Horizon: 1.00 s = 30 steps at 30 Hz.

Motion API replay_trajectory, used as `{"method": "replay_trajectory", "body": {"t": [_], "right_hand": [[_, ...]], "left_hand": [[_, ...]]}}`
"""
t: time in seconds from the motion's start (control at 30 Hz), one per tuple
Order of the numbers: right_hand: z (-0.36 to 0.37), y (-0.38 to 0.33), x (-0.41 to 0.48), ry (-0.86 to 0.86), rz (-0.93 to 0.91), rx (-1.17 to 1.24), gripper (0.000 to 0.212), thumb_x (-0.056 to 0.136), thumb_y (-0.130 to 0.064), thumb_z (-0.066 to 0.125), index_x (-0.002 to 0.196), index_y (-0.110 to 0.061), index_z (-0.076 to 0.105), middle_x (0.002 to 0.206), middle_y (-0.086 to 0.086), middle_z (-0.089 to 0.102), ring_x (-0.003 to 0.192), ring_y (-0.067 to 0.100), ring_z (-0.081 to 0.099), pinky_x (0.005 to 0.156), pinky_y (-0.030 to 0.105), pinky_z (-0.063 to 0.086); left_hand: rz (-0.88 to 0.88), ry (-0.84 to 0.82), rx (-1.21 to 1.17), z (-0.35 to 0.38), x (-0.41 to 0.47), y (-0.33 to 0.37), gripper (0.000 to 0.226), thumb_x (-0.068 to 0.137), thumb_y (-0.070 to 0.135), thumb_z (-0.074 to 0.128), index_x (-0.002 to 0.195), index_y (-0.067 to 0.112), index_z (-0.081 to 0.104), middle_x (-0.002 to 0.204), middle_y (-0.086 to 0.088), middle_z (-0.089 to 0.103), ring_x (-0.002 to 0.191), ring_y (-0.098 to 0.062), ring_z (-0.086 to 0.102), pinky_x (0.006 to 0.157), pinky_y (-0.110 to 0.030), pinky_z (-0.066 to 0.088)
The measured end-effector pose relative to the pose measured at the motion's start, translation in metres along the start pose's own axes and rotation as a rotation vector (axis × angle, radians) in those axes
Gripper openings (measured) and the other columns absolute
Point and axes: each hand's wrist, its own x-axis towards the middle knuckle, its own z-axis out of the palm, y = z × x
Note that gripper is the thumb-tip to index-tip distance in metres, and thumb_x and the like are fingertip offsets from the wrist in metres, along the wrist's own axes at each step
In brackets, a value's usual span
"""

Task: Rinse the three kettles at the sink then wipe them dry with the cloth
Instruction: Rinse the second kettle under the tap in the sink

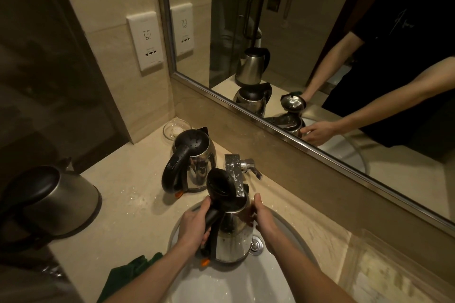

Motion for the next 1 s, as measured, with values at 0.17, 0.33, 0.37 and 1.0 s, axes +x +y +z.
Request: {"method": "replay_trajectory", "body": {"t": [0.17,0.33,0.37,1.0], "right_hand": [[0.0025,0.0033,0.0045,-0.001,0.000,-0.024,0.062,0.102,-0.048,0.018,0.118,-0.006,0.061,0.131,0.013,0.056,0.108,0.018,0.051,0.109,0.038,0.028],[0.0020,0.0030,0.0042,0.001,0.010,-0.027,0.061,0.103,-0.047,0.018,0.120,-0.006,0.060,0.134,0.014,0.054,0.115,0.021,0.049,0.109,0.038,0.028],[0.0024,0.0021,0.0037,0.001,0.005,-0.025,0.060,0.103,-0.046,0.018,0.119,-0.007,0.060,0.133,0.015,0.054,0.113,0.020,0.049,0.109,0.038,0.028],[0.0036,-0.0057,-0.0044,0.024,0.040,-0.028,0.060,0.103,-0.045,0.019,0.130,-0.003,0.054,0.137,0.016,0.052,0.128,0.027,0.046,0.108,0.035,0.029]], "left_hand": [[-0.001,0.002,-0.013,-0.0004,-0.0003,0.0010,0.053,0.097,0.055,0.049,0.071,0.009,0.057,0.046,-0.001,0.048,0.036,-0.012,0.043,0.038,-0.020,0.034],[-0.001,0.010,-0.014,-0.0010,-0.0008,0.0016,0.054,0.097,0.054,0.049,0.069,0.009,0.056,0.045,-0.001,0.047,0.036,-0.012,0.042,0.037,-0.020,0.034],[-0.003,0.010,-0.014,-0.0011,-0.0006,0.0017,0.054,0.098,0.054,0.049,0.069,0.009,0.057,0.045,-0.001,0.047,0.036,-0.012,0.042,0.037,-0.020,0.033],[-0.010,0.010,-0.021,-0.0005,-0.0008,0.0032,0.058,0.096,0.057,0.050,0.064,0.010,0.056,0.042,-0.001,0.046,0.035,-0.014,0.042,0.041,-0.023,0.034]]}}
